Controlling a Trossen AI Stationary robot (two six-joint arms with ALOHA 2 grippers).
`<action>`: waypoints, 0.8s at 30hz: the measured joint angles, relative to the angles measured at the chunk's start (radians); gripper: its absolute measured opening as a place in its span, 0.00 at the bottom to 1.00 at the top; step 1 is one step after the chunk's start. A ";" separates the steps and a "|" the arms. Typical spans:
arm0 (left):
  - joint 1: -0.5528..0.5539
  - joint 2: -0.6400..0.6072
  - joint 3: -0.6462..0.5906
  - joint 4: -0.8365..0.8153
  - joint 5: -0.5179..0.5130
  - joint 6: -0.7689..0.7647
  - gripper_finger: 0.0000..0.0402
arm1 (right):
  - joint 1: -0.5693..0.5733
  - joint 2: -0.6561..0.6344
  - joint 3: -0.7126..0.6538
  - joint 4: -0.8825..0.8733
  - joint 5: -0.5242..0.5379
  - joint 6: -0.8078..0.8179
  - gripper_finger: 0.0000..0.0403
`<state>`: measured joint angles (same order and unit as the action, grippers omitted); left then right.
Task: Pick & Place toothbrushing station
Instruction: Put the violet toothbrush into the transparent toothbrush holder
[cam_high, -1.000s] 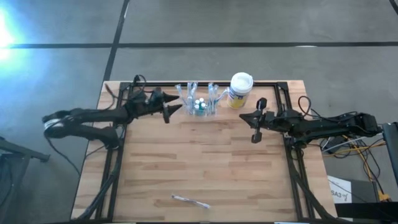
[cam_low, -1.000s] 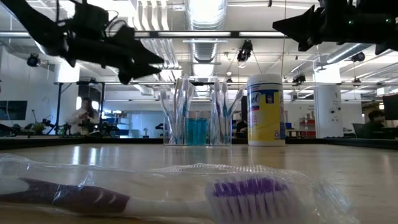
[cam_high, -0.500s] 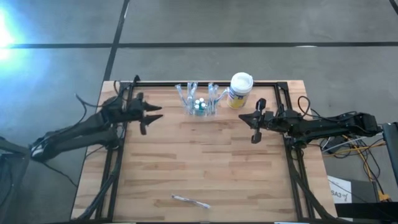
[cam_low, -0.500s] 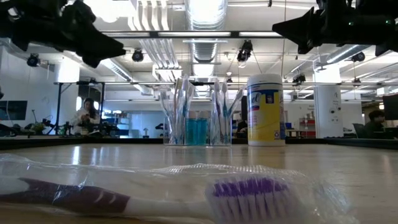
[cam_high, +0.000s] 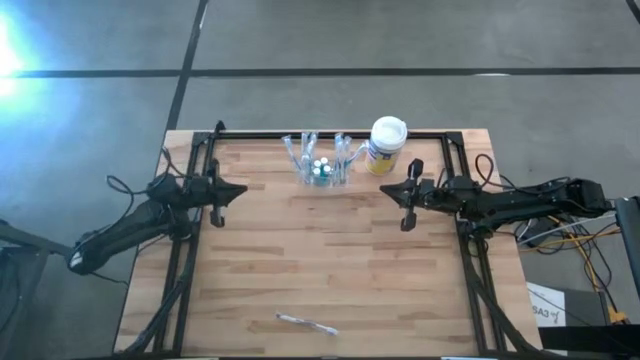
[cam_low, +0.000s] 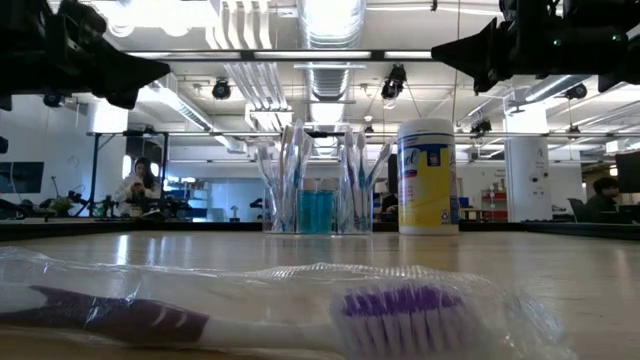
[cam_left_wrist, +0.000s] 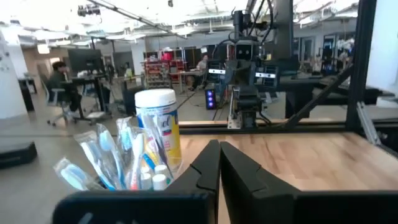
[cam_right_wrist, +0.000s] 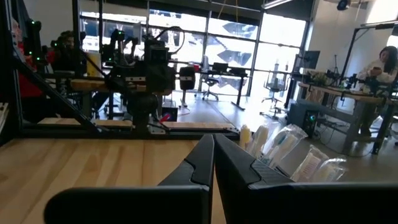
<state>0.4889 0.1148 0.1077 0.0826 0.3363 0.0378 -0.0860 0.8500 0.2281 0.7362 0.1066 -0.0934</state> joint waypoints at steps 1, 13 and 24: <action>0.000 -0.014 -0.001 -0.011 0.000 0.016 0.02 | 0.000 0.002 0.001 0.000 0.000 -0.001 0.02; -0.002 -0.059 -0.086 -0.003 0.062 -0.014 0.01 | 0.000 0.010 0.008 0.001 0.000 -0.006 0.02; -0.105 -0.057 -0.099 0.044 0.090 -0.020 0.00 | 0.001 0.011 0.008 0.004 0.000 -0.003 0.02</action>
<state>0.3834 0.0574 0.0086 0.1263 0.4264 0.0177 -0.0853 0.8612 0.2359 0.7406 0.1070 -0.0967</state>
